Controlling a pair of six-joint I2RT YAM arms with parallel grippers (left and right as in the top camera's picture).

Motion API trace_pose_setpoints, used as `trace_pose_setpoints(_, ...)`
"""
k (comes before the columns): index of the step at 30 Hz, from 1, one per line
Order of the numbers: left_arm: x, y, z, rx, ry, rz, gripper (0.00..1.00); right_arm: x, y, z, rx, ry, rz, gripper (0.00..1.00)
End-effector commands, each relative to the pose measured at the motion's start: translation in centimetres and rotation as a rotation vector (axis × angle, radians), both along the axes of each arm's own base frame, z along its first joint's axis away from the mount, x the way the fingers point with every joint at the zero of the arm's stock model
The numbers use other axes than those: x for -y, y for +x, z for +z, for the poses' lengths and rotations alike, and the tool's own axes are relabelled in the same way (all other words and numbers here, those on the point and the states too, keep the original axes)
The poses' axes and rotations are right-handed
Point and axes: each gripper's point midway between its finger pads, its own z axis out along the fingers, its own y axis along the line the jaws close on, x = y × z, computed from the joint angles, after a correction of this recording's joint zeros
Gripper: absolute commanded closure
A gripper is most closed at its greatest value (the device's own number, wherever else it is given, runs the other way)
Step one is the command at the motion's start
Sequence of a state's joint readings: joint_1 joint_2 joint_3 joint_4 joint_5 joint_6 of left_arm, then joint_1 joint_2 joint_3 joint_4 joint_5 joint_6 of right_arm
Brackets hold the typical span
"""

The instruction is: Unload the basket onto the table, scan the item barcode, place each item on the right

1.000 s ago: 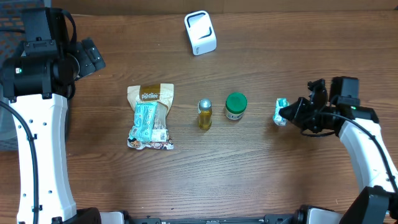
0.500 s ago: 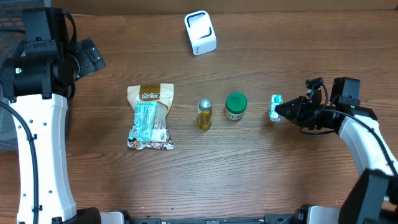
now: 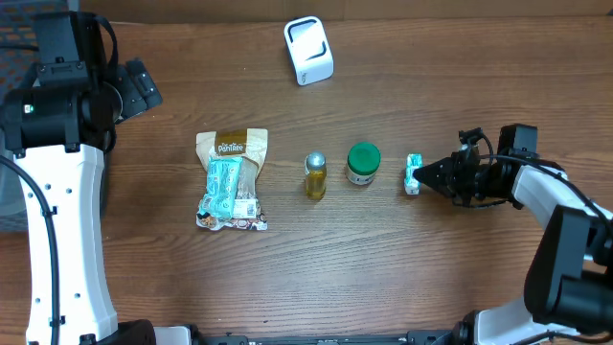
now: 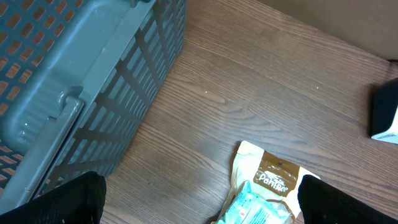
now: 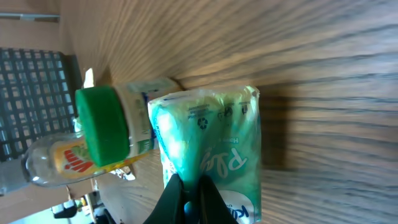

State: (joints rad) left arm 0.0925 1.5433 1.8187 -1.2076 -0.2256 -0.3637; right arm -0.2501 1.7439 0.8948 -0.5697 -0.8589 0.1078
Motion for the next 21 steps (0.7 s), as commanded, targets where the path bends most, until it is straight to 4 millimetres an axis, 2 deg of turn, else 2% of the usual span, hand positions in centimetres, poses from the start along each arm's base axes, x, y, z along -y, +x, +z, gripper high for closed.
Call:
trace_pose_setpoints(1,-0.30,-0.01,0.07,0.001,0.012,0.013,0.00,0.82,-0.22,-0.97,-0.010,0.017,-0.011,0.96)
trace_pose_setpoints(4,-0.30,-0.01,0.07,0.001,0.012,0.013,0.01,1.18,-0.35,-1.61,-0.027,0.022,-0.019,0.96)
trace_pose_setpoints(12,-0.30,-0.01,0.07,0.001,0.012,0.013,0.00,1.32,-0.30,-1.73,-0.027,0.017,-0.022,0.95)
trace_pose_setpoints(16,-0.30,-0.01,0.07,0.001,0.012,0.013,0.00,1.40,-0.31,-1.83,-0.029,0.010,-0.024,0.87)
trace_pose_setpoints(21,-0.30,-0.01,0.07,0.001,0.012,0.013,0.00,1.40,-0.32,-1.83,-0.030,0.010,-0.024,0.86)
